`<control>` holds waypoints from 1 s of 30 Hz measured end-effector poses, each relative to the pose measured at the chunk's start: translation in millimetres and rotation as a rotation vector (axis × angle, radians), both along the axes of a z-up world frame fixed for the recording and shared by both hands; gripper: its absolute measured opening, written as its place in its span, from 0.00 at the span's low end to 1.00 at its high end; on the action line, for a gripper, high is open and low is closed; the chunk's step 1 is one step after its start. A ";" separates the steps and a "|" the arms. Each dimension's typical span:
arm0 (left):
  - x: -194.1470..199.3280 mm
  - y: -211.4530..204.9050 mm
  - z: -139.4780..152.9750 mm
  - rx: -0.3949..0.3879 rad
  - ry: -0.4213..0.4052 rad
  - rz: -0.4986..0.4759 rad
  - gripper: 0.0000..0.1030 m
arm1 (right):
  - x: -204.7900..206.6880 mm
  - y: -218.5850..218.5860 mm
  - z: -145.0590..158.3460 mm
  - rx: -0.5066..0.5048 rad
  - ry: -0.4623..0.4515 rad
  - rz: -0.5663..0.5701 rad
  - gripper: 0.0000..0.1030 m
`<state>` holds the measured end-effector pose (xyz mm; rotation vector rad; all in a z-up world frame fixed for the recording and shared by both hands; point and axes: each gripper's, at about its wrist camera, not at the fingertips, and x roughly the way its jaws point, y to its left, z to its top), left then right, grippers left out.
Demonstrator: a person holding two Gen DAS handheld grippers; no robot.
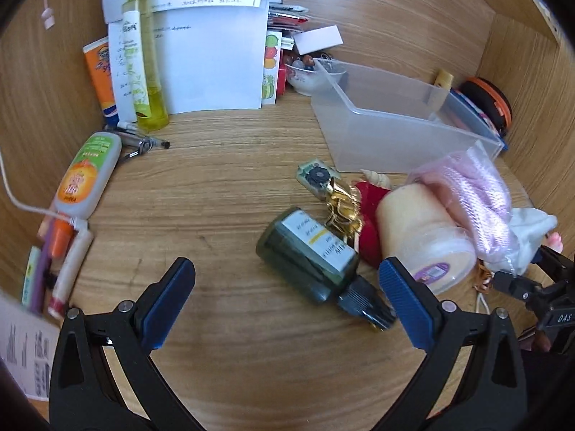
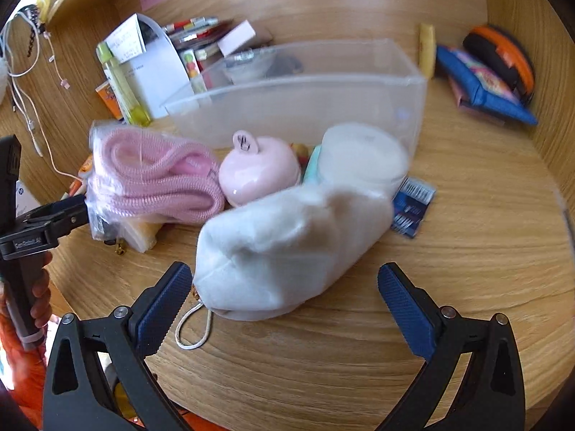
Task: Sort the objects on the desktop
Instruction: 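Grasp the green glass bottle with the left tool while the right tool grasps the white cloth bag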
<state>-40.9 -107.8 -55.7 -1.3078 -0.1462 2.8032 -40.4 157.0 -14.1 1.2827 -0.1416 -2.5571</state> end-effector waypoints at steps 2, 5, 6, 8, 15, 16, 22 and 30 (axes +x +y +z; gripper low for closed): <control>-5.7 -3.1 -3.3 0.015 -0.017 -0.006 1.00 | 2.0 -5.2 0.0 0.035 0.016 -0.011 1.00; -13.3 -4.2 -8.1 0.038 -0.038 -0.023 1.00 | 0.0 -11.4 -0.3 0.049 0.017 -0.010 0.99; -14.3 -4.5 -8.1 0.041 -0.040 -0.030 1.00 | -0.4 -12.1 -0.3 0.048 0.019 -0.010 0.99; -15.6 -5.9 -7.7 0.033 -0.030 -0.028 1.00 | -1.7 -12.4 -0.5 0.043 0.023 -0.009 0.99; -25.5 -4.3 -16.0 -0.026 -0.047 -0.022 1.00 | -7.1 -5.3 2.0 0.004 0.028 -0.012 0.79; -24.8 -3.5 -15.3 -0.034 -0.041 -0.027 1.00 | -7.1 -4.3 2.2 0.000 0.028 -0.011 0.75; -24.4 -0.2 -12.9 -0.072 -0.008 -0.009 0.90 | -5.3 -1.5 2.7 -0.012 0.040 0.000 0.65; -25.2 2.9 -18.1 -0.046 -0.034 -0.023 0.64 | 2.2 2.3 4.2 -0.045 0.051 0.019 0.44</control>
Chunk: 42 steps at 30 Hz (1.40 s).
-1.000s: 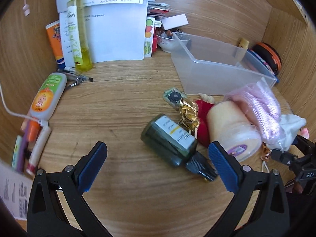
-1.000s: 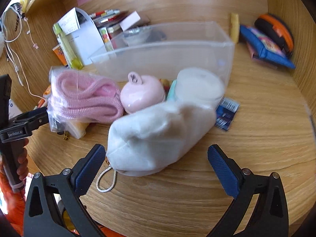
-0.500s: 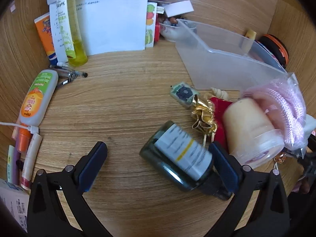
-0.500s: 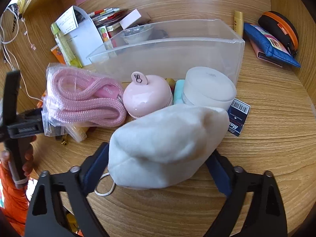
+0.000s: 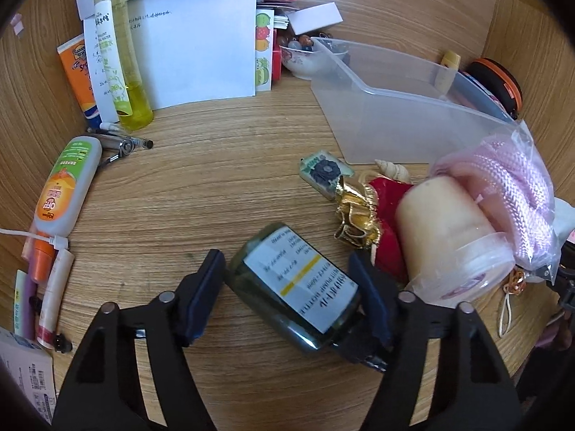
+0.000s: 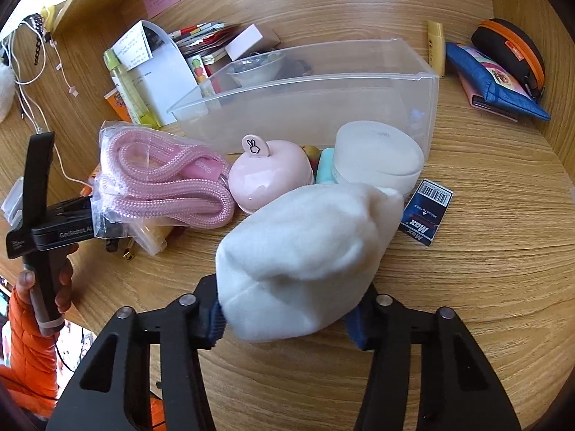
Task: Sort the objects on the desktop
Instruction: 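Grasp the green glass bottle with the left tool while the right tool grasps the white cloth bag, then carry bottle and bag into the clear bin and open both tools to release them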
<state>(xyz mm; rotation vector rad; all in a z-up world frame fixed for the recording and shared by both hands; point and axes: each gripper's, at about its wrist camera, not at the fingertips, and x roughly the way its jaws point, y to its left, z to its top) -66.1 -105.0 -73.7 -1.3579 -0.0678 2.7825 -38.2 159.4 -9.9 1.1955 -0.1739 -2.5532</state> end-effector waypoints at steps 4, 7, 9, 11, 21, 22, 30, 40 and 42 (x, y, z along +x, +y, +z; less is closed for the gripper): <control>5.4 2.5 0.0 -0.024 0.027 0.018 0.62 | 4.7 6.1 4.9 -0.023 0.012 0.001 0.34; 10.8 0.0 1.1 -0.039 0.049 0.038 0.62 | 9.0 13.1 9.0 -0.044 0.023 -0.004 0.30; 13.6 -2.8 2.0 -0.036 0.054 0.051 0.62 | 11.4 18.3 9.7 -0.054 0.026 -0.015 0.29; 15.9 -5.5 4.0 -0.025 0.056 0.060 0.62 | 14.4 23.0 10.0 -0.061 0.030 -0.024 0.29; 26.0 1.4 22.2 -0.023 0.103 0.069 0.62 | 28.0 42.7 27.2 -0.027 0.097 -0.070 0.28; 26.5 2.3 23.9 -0.022 0.106 0.069 0.61 | 28.0 44.0 30.7 -0.025 0.107 -0.071 0.28; 27.7 11.2 50.1 -0.008 0.157 0.058 0.61 | 22.4 44.8 56.6 0.021 0.189 -0.045 0.28; 12.3 18.5 86.1 0.009 0.221 0.050 0.62 | 0.0 37.8 87.9 0.052 0.275 0.003 0.28; 5.8 21.9 92.3 0.002 0.230 0.045 0.62 | -5.7 35.5 92.4 0.060 0.284 0.016 0.28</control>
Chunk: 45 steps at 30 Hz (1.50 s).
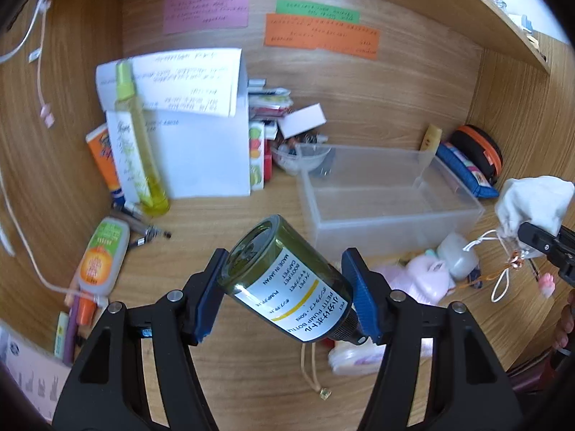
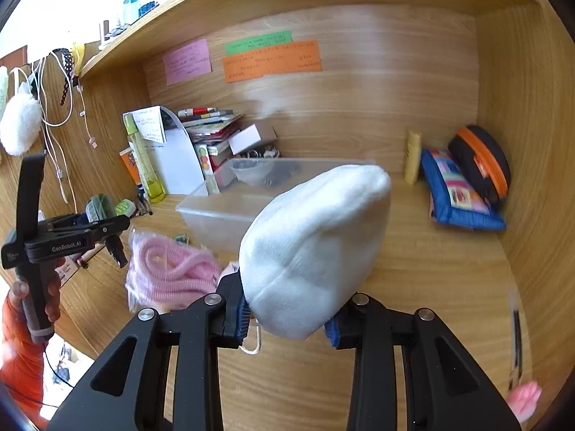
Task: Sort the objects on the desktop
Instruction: 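Carry bottle and bag into the clear bin and open both tools to release them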
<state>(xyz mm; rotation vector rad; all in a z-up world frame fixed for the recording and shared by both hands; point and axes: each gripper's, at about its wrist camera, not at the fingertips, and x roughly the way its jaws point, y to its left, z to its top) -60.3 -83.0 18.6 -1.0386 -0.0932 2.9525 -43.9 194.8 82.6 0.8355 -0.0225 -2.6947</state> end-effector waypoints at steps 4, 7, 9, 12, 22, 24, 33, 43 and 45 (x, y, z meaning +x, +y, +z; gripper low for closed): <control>-11.7 6.4 11.8 -0.009 0.017 -0.014 0.61 | -17.8 -1.1 8.6 0.002 0.004 0.026 0.28; -21.2 11.2 21.7 -0.019 0.036 -0.021 0.62 | -30.4 -0.7 14.2 0.003 0.007 0.038 0.28; -28.9 14.0 28.0 -0.020 0.043 -0.026 0.62 | -38.8 -0.7 18.8 0.006 0.012 0.042 0.28; -39.3 17.4 36.1 -0.013 0.050 -0.039 0.62 | -47.4 -0.7 25.3 0.005 0.020 0.045 0.28; -78.3 23.6 42.5 -0.017 0.040 -0.082 0.62 | -85.1 -4.1 31.5 0.026 0.008 0.076 0.29; -87.3 24.7 40.8 -0.017 0.035 -0.091 0.62 | -93.1 -5.6 29.5 0.041 -0.001 0.075 0.29; -125.9 33.2 25.1 -0.028 -0.011 -0.129 0.62 | -127.1 -12.3 14.5 0.085 -0.060 0.090 0.29; -157.0 45.9 0.1 -0.059 -0.071 -0.168 0.61 | -160.6 -22.7 -11.2 0.128 -0.137 0.098 0.29; -162.1 48.0 -5.8 -0.064 -0.088 -0.177 0.62 | -167.2 -22.9 -16.7 0.125 -0.156 0.102 0.29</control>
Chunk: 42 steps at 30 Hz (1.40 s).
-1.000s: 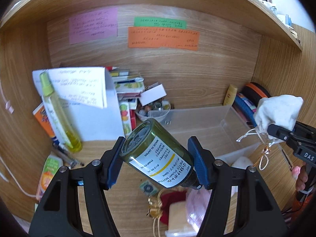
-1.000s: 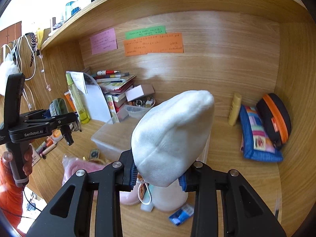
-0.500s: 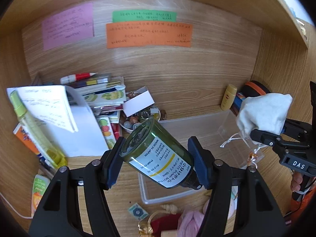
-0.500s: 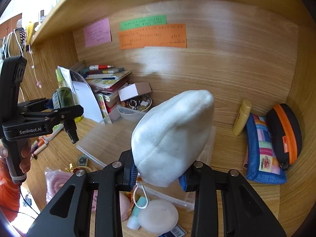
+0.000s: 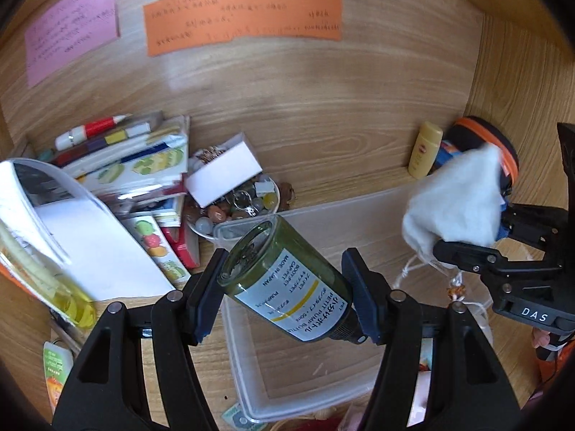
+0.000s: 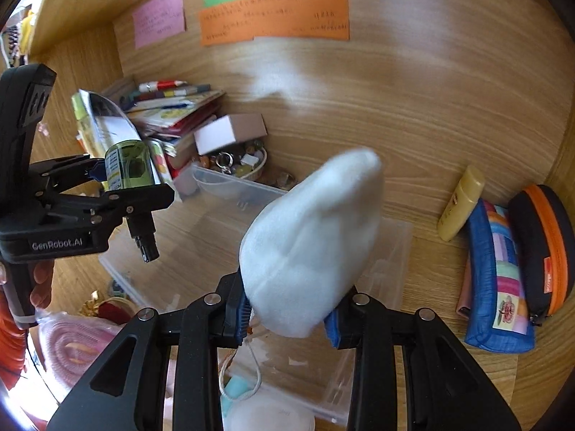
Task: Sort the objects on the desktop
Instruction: 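Carry bottle and bag into the clear bin and open both tools to release them, then lift both open tools back out of the clear bin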
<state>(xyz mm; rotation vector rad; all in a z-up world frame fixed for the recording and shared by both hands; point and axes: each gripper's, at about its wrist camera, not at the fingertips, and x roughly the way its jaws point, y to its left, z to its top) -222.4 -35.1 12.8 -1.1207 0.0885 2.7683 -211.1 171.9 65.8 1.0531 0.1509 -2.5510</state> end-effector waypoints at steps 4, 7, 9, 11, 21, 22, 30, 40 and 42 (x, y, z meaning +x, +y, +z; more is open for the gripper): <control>-7.7 5.3 -10.6 -0.018 -0.030 -0.016 0.62 | -9.7 -2.8 -9.7 0.016 -0.029 0.012 0.29; -11.3 11.2 -17.1 -0.028 -0.057 -0.040 0.61 | -15.0 -6.3 -18.2 0.028 -0.054 0.020 0.29; -13.0 14.5 -20.4 -0.040 -0.068 -0.048 0.61 | -18.3 -9.2 -24.5 0.032 -0.079 0.036 0.29; -17.0 17.5 -22.6 -0.048 -0.078 -0.057 0.61 | -16.4 -11.8 -26.6 0.045 -0.076 0.042 0.29; -23.9 28.3 -27.7 -0.121 -0.117 -0.086 0.61 | -12.7 -29.1 -30.2 0.126 -0.075 0.081 0.29; -23.7 28.3 -29.3 -0.127 -0.120 -0.086 0.61 | -12.7 -30.6 -30.8 0.133 -0.076 0.085 0.29; -18.1 25.4 -29.9 -0.139 -0.112 -0.077 0.62 | -8.4 -39.0 -31.6 0.199 -0.057 0.082 0.43; -0.7 20.9 -13.8 -0.157 -0.061 -0.036 0.76 | 16.2 -32.5 -3.4 0.196 0.036 0.044 0.64; 7.2 20.5 -5.8 -0.160 -0.032 -0.026 0.78 | 21.3 -30.7 2.4 0.182 0.049 0.034 0.64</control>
